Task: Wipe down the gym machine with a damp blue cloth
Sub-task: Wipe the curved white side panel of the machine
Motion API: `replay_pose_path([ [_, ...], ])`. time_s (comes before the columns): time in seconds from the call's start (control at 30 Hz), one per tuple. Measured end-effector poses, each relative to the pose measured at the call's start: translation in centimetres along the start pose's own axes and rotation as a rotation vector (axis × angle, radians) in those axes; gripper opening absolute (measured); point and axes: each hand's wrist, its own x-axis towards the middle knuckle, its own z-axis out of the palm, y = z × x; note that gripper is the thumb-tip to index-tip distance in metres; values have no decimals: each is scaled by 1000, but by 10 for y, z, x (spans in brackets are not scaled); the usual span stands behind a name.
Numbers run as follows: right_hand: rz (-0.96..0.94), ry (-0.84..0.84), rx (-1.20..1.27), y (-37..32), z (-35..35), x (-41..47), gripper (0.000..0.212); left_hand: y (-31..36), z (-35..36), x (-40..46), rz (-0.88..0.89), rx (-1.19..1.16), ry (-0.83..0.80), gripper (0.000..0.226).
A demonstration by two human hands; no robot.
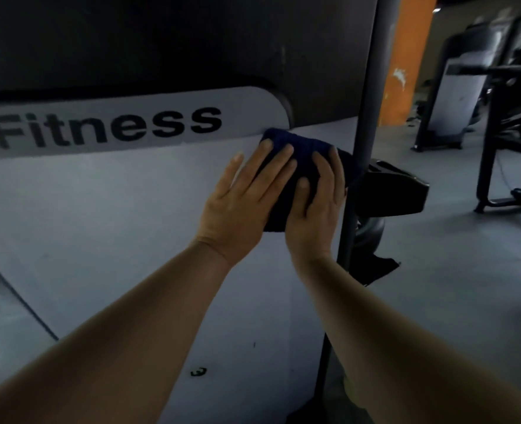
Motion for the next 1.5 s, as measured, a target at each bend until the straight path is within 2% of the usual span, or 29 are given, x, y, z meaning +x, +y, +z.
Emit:
replay_pose_path([
  [0.13, 57, -55, 4, 17, 1, 32, 47, 14, 3, 21, 34, 185, -101, 61],
  [0.23, -43, -140, -137, 33, -2, 20, 53, 17, 5, 15, 56, 249, -126, 62],
  [0.33, -52, -186, -134, 43, -5, 8, 53, 16, 3, 6, 101, 286, -111, 63],
  [0.47, 62, -91, 55, 30, 0, 35, 49, 16, -3, 34, 165, 366, -76, 69],
  [0.57, 66, -59, 26, 34, 4, 40, 55, 5, -7, 36, 244, 422, -131, 71],
  [0.67, 36, -58, -57, 45, 11, 16, 57, -1, -6, 20, 273, 381, -112, 70],
  [0.73, 96, -47, -59, 43, 15, 11, 54, 1, -5, 21, 278, 382, -98, 71],
  [0.83, 130, -68, -22, 35, 12, 39, 51, 11, -4, 41, 234, 363, -107, 74],
  [1.03, -107, -151, -126, 66, 0, 35, 54, 25, 1, 29, 95, 279, -103, 71],
  [1.23, -66, -129, -85, 54, 2, 66, 54, 29, -2, 47, 18, 226, -107, 70],
  [1.33, -112, -134, -133, 57, 2, 48, 56, 30, -4, 32, 16, 221, -123, 70],
  [1.43, -92, -145, -151, 57, 2, 27, 56, 29, -3, 16, 20, 225, -151, 71],
  [1.5, -56, -138, -131, 47, 5, 43, 57, 25, -5, 28, 0, 217, -120, 70],
])
